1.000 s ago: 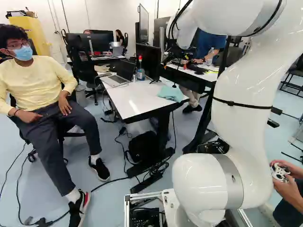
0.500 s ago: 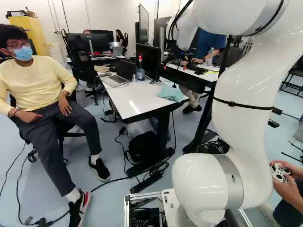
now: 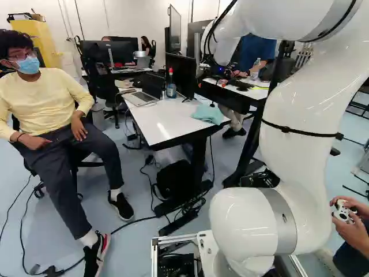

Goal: Clean the table with the green towel

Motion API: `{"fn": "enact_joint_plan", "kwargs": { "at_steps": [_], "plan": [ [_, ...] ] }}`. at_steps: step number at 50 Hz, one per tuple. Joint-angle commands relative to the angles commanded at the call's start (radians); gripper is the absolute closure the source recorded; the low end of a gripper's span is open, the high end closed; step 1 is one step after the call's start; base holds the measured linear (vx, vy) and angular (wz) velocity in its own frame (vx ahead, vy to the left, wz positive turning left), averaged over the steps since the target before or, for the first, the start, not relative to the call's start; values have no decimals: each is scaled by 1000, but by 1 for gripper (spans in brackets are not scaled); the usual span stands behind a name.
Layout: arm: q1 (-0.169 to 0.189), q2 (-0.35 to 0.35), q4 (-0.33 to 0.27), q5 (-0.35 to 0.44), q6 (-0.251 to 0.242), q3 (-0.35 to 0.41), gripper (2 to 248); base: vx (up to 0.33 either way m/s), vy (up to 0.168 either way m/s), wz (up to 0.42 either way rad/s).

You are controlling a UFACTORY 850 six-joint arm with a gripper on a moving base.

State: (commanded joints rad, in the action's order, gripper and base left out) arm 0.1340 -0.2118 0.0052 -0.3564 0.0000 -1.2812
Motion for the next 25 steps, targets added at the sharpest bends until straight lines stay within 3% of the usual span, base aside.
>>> {"fn": "enact_joint_plan", "kwargs": {
  "at_steps": [25],
  "plan": [
    [-19, 71, -1, 177, 0, 172, 3, 0, 0, 0]
  ]
}}
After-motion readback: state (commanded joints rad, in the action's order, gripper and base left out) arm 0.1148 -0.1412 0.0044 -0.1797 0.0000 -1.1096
